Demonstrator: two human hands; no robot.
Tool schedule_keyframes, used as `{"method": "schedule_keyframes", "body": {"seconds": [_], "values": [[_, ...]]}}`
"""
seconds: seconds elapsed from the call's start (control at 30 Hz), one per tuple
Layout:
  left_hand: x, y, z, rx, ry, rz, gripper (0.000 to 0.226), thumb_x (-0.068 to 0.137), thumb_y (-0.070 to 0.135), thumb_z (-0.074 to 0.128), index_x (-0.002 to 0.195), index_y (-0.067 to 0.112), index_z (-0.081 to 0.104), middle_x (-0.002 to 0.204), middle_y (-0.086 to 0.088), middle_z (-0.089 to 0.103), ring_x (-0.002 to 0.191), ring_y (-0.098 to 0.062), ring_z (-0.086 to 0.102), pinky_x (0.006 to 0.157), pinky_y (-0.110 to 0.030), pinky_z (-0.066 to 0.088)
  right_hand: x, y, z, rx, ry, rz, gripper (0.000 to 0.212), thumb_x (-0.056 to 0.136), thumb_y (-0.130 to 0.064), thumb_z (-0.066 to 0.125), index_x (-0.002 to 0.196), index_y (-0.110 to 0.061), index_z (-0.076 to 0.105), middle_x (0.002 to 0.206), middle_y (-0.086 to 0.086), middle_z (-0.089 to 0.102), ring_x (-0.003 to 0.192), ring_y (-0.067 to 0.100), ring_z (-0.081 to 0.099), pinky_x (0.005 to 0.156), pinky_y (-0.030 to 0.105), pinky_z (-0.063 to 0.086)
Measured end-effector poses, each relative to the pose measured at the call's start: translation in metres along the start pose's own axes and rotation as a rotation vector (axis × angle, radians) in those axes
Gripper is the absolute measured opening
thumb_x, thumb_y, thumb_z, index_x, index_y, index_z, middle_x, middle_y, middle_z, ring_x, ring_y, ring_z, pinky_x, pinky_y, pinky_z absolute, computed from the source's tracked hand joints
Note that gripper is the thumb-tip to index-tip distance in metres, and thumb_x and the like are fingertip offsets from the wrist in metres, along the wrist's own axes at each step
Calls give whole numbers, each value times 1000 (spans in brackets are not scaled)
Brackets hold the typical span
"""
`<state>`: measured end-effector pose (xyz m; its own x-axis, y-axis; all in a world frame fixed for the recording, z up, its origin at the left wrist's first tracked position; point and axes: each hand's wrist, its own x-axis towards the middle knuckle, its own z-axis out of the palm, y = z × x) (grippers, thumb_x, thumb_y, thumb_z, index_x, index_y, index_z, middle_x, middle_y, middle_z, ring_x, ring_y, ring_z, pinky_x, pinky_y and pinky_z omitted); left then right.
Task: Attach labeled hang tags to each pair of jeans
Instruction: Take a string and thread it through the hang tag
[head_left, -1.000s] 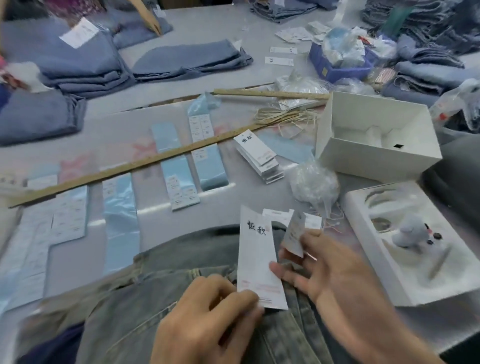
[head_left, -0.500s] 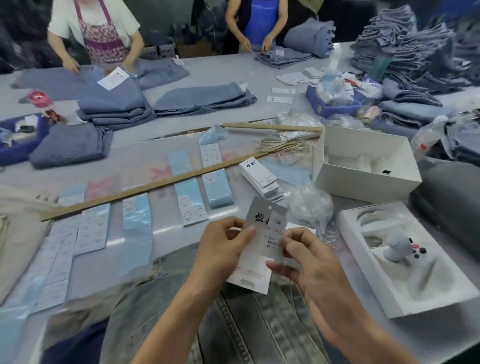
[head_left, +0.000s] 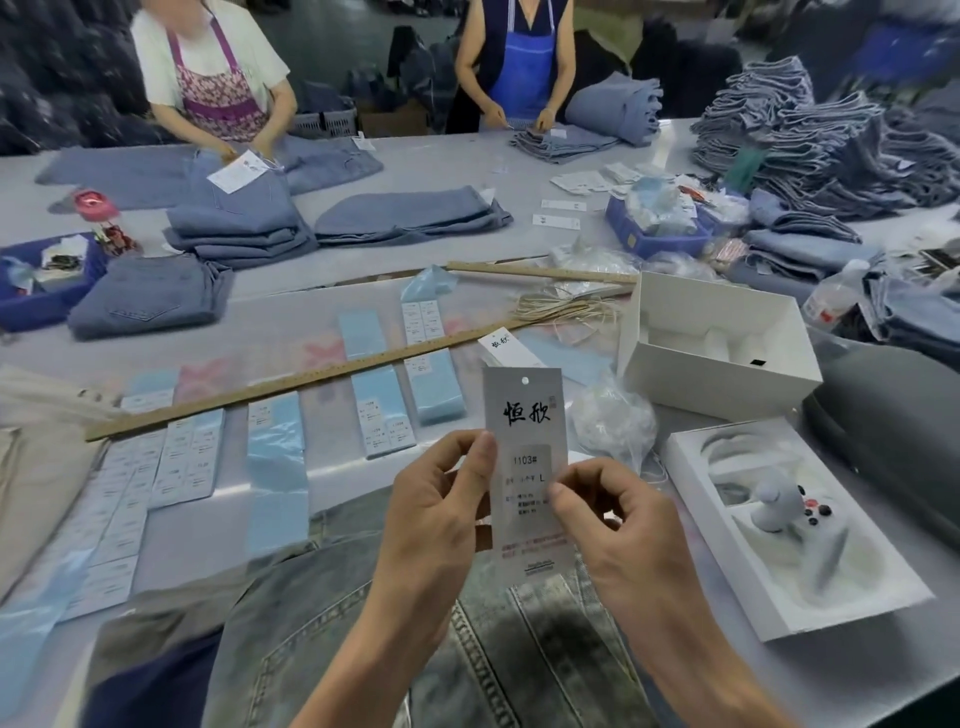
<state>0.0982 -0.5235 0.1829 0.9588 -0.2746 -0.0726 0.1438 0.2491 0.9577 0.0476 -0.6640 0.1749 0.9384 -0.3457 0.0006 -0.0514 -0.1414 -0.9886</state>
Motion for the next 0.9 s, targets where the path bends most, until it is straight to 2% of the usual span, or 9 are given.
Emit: {"method": "schedule_keyframes", "body": {"seconds": [0.1,0.2,0.33,0.43,0.5,0.57,0.7,0.8,0.9], "values": [[-4,0,0,23,-44,55,20,86,41,68,100,30,75,97,-5,79,84,-23,77,64,-31,61,-1,2,0,-27,15,-6,11,93,-22,70,83,-28,69,77,-2,71,70,14,66,61,24,57],[-5,-5,1,49,-14,104,12,90,28,70,100,28,76,99,-5,79,88,-24,77,69,-31,62,-1,6,1,-101,62,-48,6,88,-37,72,86,-33,68,78,-3,69,72,20,66,60,30,59],[-5,-9,6,15,67,100,14,90,26,67,98,30,77,97,-5,79,87,-24,77,67,-29,61,-3,12,7,-140,171,-81,42,69,-51,84,99,-45,56,91,-9,59,75,9,63,56,18,52],[-4,-9,5,-13,110,100,14,90,27,67,99,29,78,96,-6,79,86,-25,77,63,-30,61,3,13,1,-163,177,-30,62,57,-64,87,104,-47,50,96,-14,60,86,3,60,65,15,52],[-4,-11,2,2,104,107,13,88,27,69,98,29,77,97,-6,79,87,-25,77,64,-33,62,4,10,-6,-91,-13,2,49,67,-64,83,102,-39,61,98,-13,70,89,7,67,71,18,55],[-4,-12,1,39,90,108,18,81,27,77,98,28,76,97,-6,79,88,-26,77,70,-37,64,0,8,-4,63,-193,28,28,79,-44,83,99,-29,70,95,-3,77,88,15,74,71,24,58],[-3,-21,-2,124,128,112,24,71,23,84,93,29,75,89,-6,78,77,-23,76,61,-30,61,-15,7,-1,77,-308,44,17,85,-25,81,98,-26,71,94,3,77,91,22,75,82,41,62],[1,-27,-4,102,227,54,15,75,27,79,89,29,76,82,-5,78,66,-22,74,50,-24,56,-17,6,-12,18,-438,39,19,87,-33,78,104,-31,70,95,-4,77,88,11,73,81,26,59],[9,-29,-9,89,322,-18,14,79,36,69,89,28,74,76,2,78,58,-16,73,43,-20,52,10,20,-38,-44,-232,-32,25,87,-51,73,103,-32,72,83,-2,74,71,10,67,66,22,55]]}}
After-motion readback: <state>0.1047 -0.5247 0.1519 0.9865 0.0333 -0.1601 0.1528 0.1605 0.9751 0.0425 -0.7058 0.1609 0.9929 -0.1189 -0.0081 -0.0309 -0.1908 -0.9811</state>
